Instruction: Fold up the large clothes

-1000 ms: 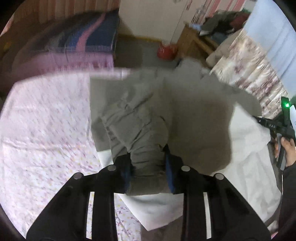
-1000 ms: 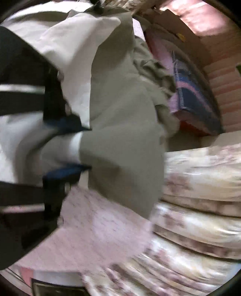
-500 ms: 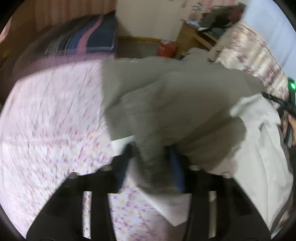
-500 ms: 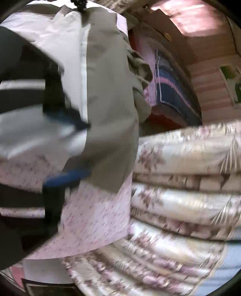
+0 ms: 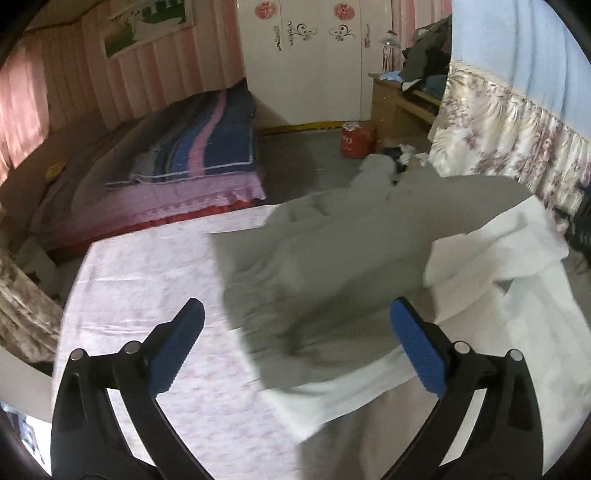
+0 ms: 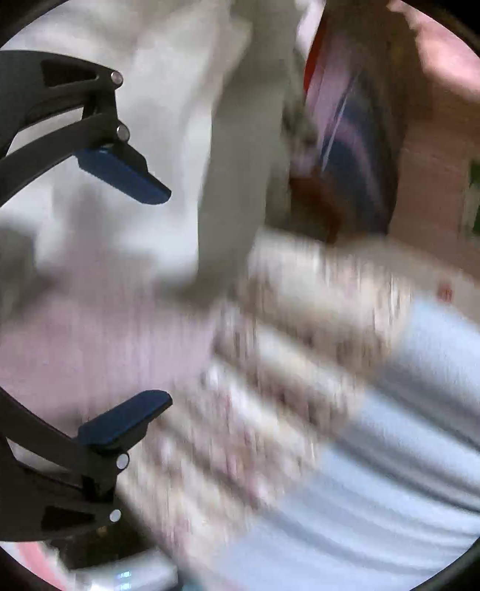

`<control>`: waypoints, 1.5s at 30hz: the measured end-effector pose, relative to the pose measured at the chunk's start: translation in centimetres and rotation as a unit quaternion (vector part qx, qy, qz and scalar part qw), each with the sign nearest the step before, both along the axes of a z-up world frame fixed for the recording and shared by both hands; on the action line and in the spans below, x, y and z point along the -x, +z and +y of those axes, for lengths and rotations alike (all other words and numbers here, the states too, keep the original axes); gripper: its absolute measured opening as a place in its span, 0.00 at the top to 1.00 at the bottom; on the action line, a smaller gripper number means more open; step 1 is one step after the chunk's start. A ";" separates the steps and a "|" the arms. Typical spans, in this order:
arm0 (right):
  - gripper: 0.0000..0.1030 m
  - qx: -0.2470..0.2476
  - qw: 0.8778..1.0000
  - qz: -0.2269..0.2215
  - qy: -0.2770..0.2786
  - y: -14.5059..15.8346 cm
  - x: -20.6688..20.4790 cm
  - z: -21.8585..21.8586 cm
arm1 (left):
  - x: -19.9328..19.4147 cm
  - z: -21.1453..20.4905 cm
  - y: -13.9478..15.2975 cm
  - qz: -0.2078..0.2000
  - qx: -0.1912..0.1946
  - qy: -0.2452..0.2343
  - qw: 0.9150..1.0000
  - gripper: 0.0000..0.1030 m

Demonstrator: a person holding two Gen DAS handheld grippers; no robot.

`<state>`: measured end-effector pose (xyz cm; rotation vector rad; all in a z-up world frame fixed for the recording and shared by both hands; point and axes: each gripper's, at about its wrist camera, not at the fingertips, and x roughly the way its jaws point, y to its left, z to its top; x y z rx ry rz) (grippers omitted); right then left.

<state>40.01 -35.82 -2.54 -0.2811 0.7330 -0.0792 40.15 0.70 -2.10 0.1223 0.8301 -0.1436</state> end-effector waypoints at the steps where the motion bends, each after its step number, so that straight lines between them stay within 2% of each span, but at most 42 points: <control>1: 0.09 -0.030 0.999 0.013 0.016 -0.4 -0.1 0.3 | -0.9 -0.8 -0.6 0.012 0.009 -0.002 1.000 0.03; 2: 0.13 -0.046 0.998 0.022 0.026 -0.8 -0.1 0.5 | -1.3 -0.9 -1.3 0.025 0.018 -0.006 1.000 0.04; 3: 0.23 -0.058 0.996 0.041 0.047 -1.5 -0.2 1.0 | -1.9 -1.4 -2.0 0.036 0.022 -0.010 0.999 0.04; 4: 0.35 -0.056 0.995 0.055 0.061 -2.1 -0.3 1.5 | -2.6 -1.7 -3.0 0.052 0.017 -0.008 0.998 0.09; 5: 0.40 -0.052 0.994 0.072 0.069 -2.9 -0.5 1.8 | -3.1 -1.8 -3.9 0.065 0.005 0.000 0.998 0.12; 6: 0.43 -0.046 0.992 0.095 0.075 -4.0 -0.6 1.7 | -3.4 -1.6 -5.0 0.080 -0.013 0.009 0.997 0.17; 9: 0.43 -0.032 0.986 0.138 0.086 -6.6 -0.4 0.6 | -3.2 -0.5 -8.1 0.112 -0.036 0.016 0.993 0.15; 13: 0.43 -0.094 0.979 0.143 0.106 -7.5 -0.2 -2.1 | -2.9 1.8 -9.5 0.130 0.016 0.020 0.991 0.06; 14: 0.43 -0.101 0.978 0.144 0.112 -7.7 -0.3 -2.3 | -3.0 1.9 -9.6 0.129 0.016 0.019 0.991 0.05; 16: 0.41 -0.098 0.978 0.144 0.113 -7.7 -0.5 -2.2 | -3.1 1.5 -9.7 0.118 -0.008 0.015 0.993 0.03; 19: 0.39 -0.063 0.982 0.144 0.107 -6.7 -0.3 -1.1 | -2.7 1.2 -8.7 0.104 -0.028 0.012 0.994 0.03; 21: 0.34 -0.047 0.987 0.113 0.108 -4.3 0.5 -0.7 | -2.0 1.2 -7.1 0.084 -0.044 0.010 0.995 0.03; 22: 0.19 -0.047 0.989 0.091 0.110 -3.1 0.6 -0.6 | -1.6 1.4 -6.1 0.073 -0.044 0.006 0.996 0.03; 23: 0.12 -0.042 0.991 0.066 0.110 -1.8 1.1 -0.6 | -1.3 1.5 -5.0 0.064 -0.036 0.001 0.997 0.03; 24: 0.03 -0.026 0.994 0.021 0.106 -0.2 1.5 -0.4 | -0.9 1.5 -3.9 0.054 -0.023 -0.005 0.998 0.03; 25: 0.02 -0.013 0.995 -0.012 0.101 1.1 1.4 -0.2 | -0.6 1.4 -2.6 0.043 -0.006 -0.012 0.999 0.03; 26: 0.02 -0.014 0.995 -0.023 0.094 1.7 0.7 -0.2 | -0.6 1.2 -1.2 0.031 0.008 -0.016 0.999 0.03; 27: 0.02 -0.025 0.996 -0.013 0.085 1.9 -0.2 -0.3 | -0.9 0.8 -0.1 0.024 0.021 -0.020 0.999 0.03; 29: 0.02 -0.074 0.994 0.042 0.073 1.0 -3.6 -0.6 | -2.4 -0.4 0.6 0.027 0.032 -0.022 0.999 0.03; 31: 0.08 -0.090 0.991 0.068 0.065 -0.4 -6.0 -0.1 | -4.4 -1.8 0.1 0.038 0.025 -0.014 0.999 0.03; 32: 0.12 -0.088 0.992 0.070 0.063 -1.0 -7.0 0.2 | -5.7 -2.2 -0.6 0.049 0.019 -0.009 0.999 0.04; 33: 0.19 -0.094 0.990 0.076 0.068 -1.6 -7.9 0.5 | -7.1 -2.4 -1.6 0.065 0.013 -0.004 0.998 0.12; 34: 0.22 -0.102 0.989 0.087 0.070 -2.3 -8.8 0.7 | -8.8 -2.4 -3.1 0.093 -0.003 0.009 0.996 0.22; 35: 0.23 -0.103 0.988 0.098 0.067 -3.0 -9.8 0.7 | -9.9 -2.1 -4.4 0.116 -0.014 0.019 0.993 0.28; 36: 0.25 -0.085 0.988 0.114 0.063 -4.2 -10.6 0.8 | -10.9 -1.6 -5.7 0.137 -0.023 0.028 0.990 0.37; 38: 0.25 -0.054 0.987 0.138 0.057 -5.9 -11.5 0.5 | -11.3 -0.7 -6.9 0.149 -0.025 0.028 0.988 0.39; 40: 0.25 -0.052 0.987 0.145 0.043 -6.6 -12.3 -0.5 | -10.9 -0.7 -7.4 0.141 -0.054 0.024 0.988 0.53; 41: 0.24 -0.056 0.987 0.146 0.037 -6.9 -12.6 -1.1 | -10.9 -0.8 -7.8 0.141 -0.066 0.020 0.988 0.54; 43: 0.17 -0.068 0.986 0.152 0.016 -7.5 -12.8 -2.4 | -10.8 -0.7 -8.2 0.140 -0.063 0.017 0.988 0.54; 45: 0.17 -0.066 0.987 0.148 0.007 -7.4 -12.4 -2.4 | -10.7 -1.0 -8.1 0.139 -0.072 0.017 0.988 0.54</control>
